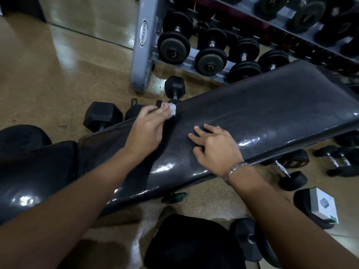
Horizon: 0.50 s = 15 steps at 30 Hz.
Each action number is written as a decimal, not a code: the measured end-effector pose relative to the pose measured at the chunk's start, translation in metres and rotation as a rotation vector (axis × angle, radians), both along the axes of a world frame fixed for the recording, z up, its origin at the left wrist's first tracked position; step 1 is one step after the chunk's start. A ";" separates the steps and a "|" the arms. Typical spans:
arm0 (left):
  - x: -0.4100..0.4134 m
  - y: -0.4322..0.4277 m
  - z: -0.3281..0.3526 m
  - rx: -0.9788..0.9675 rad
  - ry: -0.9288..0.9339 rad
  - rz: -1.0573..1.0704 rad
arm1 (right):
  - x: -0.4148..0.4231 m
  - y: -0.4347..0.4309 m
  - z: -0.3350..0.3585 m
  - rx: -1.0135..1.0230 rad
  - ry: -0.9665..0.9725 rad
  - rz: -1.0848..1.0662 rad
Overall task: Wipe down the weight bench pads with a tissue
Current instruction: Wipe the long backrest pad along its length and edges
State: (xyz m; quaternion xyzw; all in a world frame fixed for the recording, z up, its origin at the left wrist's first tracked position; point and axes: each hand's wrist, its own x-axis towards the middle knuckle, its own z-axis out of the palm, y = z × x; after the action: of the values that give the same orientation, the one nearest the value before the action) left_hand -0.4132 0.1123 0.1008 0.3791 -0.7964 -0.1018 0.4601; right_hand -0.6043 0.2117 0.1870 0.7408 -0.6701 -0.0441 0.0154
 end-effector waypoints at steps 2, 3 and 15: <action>-0.008 -0.027 0.005 0.048 -0.008 0.038 | -0.001 0.001 -0.002 -0.023 -0.018 0.001; -0.011 -0.039 0.007 0.078 -0.013 0.046 | -0.001 0.001 -0.002 -0.028 -0.020 0.002; -0.041 -0.059 0.014 0.318 -0.035 0.042 | -0.006 0.001 -0.008 -0.091 -0.053 0.025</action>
State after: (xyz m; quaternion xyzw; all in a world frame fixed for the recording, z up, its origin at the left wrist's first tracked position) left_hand -0.4543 0.0530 0.1152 0.4653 -0.7702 -0.2105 0.3821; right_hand -0.6101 0.2128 0.1792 0.7485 -0.6623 0.0062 0.0317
